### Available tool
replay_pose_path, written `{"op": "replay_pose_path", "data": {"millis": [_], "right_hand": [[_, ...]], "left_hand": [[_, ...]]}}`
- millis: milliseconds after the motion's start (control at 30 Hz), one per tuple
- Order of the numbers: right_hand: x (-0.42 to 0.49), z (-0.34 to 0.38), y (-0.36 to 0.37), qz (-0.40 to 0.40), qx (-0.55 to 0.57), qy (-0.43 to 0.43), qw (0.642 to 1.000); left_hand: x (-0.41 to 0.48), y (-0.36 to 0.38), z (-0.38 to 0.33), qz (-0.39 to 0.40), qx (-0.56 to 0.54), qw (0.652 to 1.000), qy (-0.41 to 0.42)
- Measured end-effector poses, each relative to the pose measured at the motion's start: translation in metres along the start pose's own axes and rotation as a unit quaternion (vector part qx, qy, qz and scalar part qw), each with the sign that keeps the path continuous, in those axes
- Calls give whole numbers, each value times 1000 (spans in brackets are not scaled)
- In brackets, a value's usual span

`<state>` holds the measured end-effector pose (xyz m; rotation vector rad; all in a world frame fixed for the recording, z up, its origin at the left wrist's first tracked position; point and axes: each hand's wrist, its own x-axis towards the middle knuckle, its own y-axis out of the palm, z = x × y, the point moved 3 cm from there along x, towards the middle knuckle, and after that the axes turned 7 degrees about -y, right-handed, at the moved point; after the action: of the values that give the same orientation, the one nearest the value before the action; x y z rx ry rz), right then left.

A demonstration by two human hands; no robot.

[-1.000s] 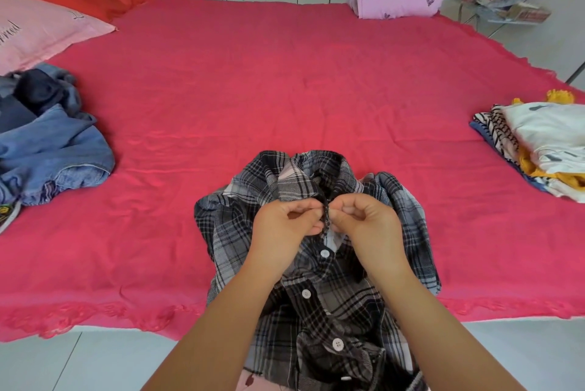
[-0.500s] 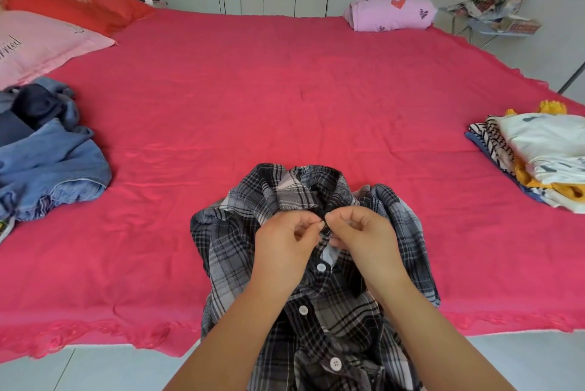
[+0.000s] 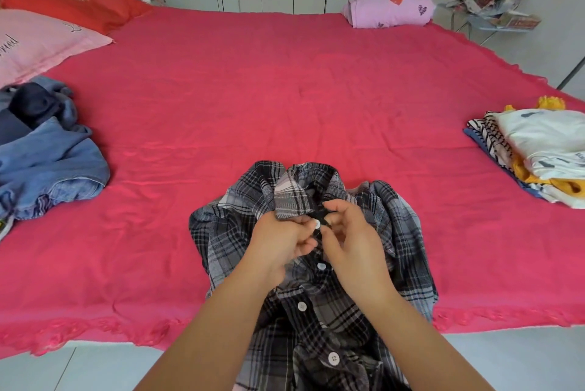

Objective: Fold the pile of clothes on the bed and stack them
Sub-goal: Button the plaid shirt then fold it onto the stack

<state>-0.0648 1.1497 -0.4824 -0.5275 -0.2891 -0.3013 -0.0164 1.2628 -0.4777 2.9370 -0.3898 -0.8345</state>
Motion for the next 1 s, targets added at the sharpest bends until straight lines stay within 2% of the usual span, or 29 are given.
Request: {"op": "replay_pose_path", "data": {"millis": [67,133,200,267,367,467,533,600,700,767,833,900,1000], "right_hand": [[-1,0,-1,3,-45,-30,999],[0,-3,-1,20,-90,-37,995],[0,-7,-2,62,-123,-38,990],[-1,-13,-8,99,-135,-26,986],[8,-24,-32,57,-151,14,987],[28,-50,-59,-9,-212,72,975],[44,-62,-65,30,-260,90,961],[58,-67,-63,94,-299,77,947],[77,-68,-56,148,-348,19,926],[87,-69,-53,157,-345,-9,925],[94,-65,-58,118,-309,-12,944],[97,-57,-72,45,-257,7,965],[97,-44,-95,-21,-205,-6,979]], "left_hand": [[1,-2,1,32,-37,998,-48],[3,-4,4,43,-25,997,-66],[7,-11,6,20,54,997,-49],[12,-22,4,-15,180,983,-6],[24,-43,-8,-72,379,920,70],[41,-56,-25,-123,441,876,154],[56,-58,-36,-143,462,850,207],[72,-55,-44,-127,506,816,248],[95,-47,-50,-96,605,740,278],[107,-45,-50,-92,662,696,262],[113,-44,-49,-87,708,662,231],[114,-45,-50,-96,702,662,245],[108,-51,-53,-103,616,736,261]]}}
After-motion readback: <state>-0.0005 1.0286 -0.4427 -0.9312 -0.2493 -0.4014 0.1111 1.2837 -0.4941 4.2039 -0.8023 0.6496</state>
